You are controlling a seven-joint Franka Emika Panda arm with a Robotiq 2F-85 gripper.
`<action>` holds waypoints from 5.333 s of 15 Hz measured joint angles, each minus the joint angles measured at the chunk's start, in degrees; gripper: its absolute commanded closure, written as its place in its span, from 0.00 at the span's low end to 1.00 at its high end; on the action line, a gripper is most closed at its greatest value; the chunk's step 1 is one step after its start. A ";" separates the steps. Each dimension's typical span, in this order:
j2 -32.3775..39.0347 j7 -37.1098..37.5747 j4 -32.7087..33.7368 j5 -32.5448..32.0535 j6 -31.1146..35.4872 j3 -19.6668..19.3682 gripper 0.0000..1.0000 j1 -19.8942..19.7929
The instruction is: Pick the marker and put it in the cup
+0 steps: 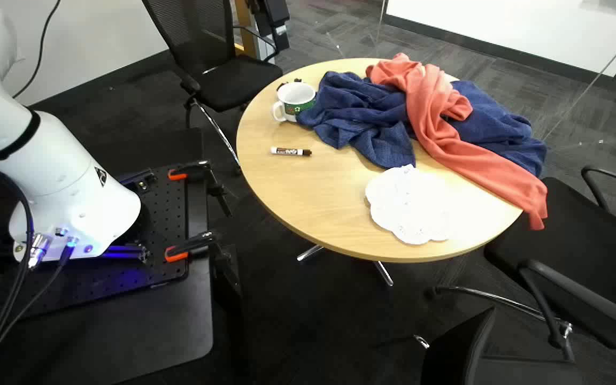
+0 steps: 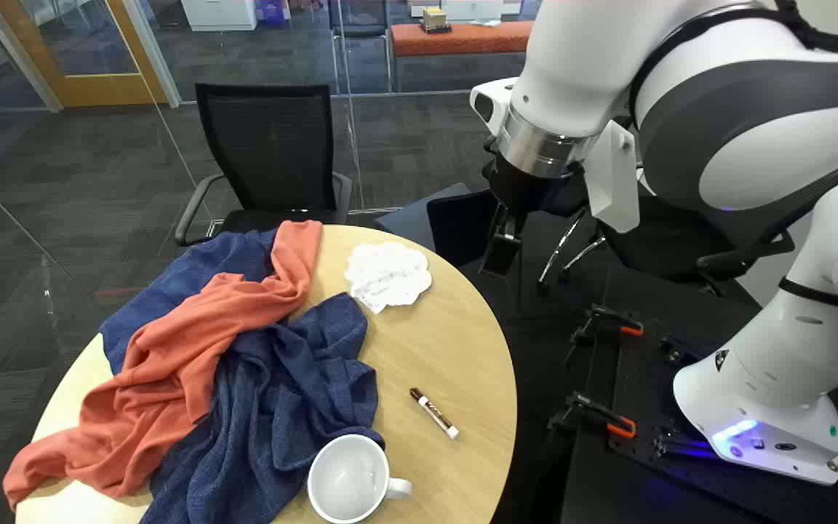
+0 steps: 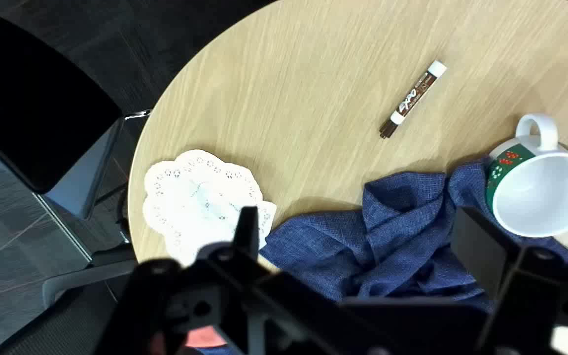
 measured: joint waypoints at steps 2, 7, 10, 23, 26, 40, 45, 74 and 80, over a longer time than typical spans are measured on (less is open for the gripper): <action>0.00 0.00 0.00 0.00 0.00 0.00 0.00 0.00; 0.00 0.00 0.00 0.00 0.00 0.00 0.00 0.00; 0.23 0.08 -0.01 0.01 0.00 -0.07 0.00 0.26; 19.65 16.85 -3.42 0.84 19.90 2.29 0.00 2.00; 26.00 23.52 -2.92 -1.34 24.81 2.89 0.00 2.11; 51.38 49.02 11.57 -17.34 30.24 -0.12 0.00 5.82; 57.83 44.94 15.62 -11.47 32.57 -7.80 0.00 12.69; 64.29 31.19 20.04 4.79 32.72 -10.79 0.95 15.20; 55.42 22.77 17.97 4.93 30.81 -9.99 0.95 15.08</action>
